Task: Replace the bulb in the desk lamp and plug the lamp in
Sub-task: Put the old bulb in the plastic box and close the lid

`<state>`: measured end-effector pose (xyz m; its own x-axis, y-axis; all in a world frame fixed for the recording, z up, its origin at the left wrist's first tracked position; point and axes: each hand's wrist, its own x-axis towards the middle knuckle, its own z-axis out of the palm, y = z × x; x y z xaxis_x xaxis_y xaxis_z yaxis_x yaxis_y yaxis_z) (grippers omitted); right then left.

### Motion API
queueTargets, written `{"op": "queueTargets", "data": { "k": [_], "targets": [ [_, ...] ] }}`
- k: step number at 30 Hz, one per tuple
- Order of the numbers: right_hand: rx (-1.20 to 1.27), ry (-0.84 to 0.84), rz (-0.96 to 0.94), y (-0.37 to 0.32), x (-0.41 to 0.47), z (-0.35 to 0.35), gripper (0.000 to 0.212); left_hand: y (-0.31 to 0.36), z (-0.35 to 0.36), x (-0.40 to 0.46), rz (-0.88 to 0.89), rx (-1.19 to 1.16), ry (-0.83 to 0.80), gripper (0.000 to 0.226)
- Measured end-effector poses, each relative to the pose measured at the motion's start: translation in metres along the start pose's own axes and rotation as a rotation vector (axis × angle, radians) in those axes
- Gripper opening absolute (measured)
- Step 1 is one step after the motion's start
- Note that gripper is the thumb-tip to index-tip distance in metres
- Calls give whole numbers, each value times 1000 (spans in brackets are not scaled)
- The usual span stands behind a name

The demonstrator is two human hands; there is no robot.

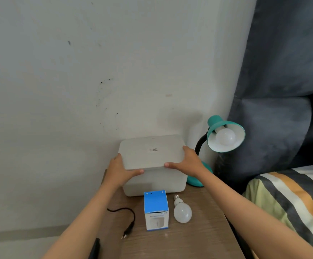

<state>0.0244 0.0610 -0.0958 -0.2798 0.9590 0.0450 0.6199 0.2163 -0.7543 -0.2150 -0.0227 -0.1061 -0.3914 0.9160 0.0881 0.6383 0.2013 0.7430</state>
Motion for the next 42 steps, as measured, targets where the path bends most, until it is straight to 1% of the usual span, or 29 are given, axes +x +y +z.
{"op": "queueTargets", "data": {
  "k": [3,7,11,14,16,18,21,23,25,27,29,31,35,36,39,42],
  "targets": [
    [10,29,-36,-1,0,-3,94,0,-2,-1,18,-21,35,89],
    [-4,74,-56,-5,0,-6,91,10,-7,-3,55,-42,51,88],
    [-44,115,-138,-18,-14,-14,88,27,-22,-19,84,-37,82,90],
    [-38,135,-197,-27,-47,-27,87,41,-36,-60,110,-46,147,99],
    [-49,153,-248,-27,-87,-34,88,44,-38,-103,77,-22,184,111],
    [-54,172,-272,-20,-140,-36,85,38,-34,-151,74,-13,199,115],
    [-84,200,-266,4,-214,-30,96,19,-18,-217,70,-36,127,119],
    [-139,174,-197,29,-253,-19,110,6,-6,-255,32,-42,69,121],
    [-175,145,-110,54,-287,-6,122,-7,8,-287,31,-23,28,122],
    [-169,110,-60,74,-316,2,128,-16,19,-314,2,8,-21,124],
    [-170,76,-42,92,-336,8,128,-23,30,-332,-45,29,-53,124],
    [-183,55,-35,103,-344,11,125,-28,42,-342,-44,54,-63,124],
    [-196,17,-44,119,-346,15,100,-33,59,-347,-69,116,-130,121],
    [-218,0,-38,122,-344,17,98,-36,62,-346,-86,139,-154,119],
    [-320,-14,-45,130,-331,20,101,-46,70,-340,-93,219,-209,114],
    [-376,65,-94,118,-299,23,100,-42,70,-328,-86,174,-176,114]
  ]
}}
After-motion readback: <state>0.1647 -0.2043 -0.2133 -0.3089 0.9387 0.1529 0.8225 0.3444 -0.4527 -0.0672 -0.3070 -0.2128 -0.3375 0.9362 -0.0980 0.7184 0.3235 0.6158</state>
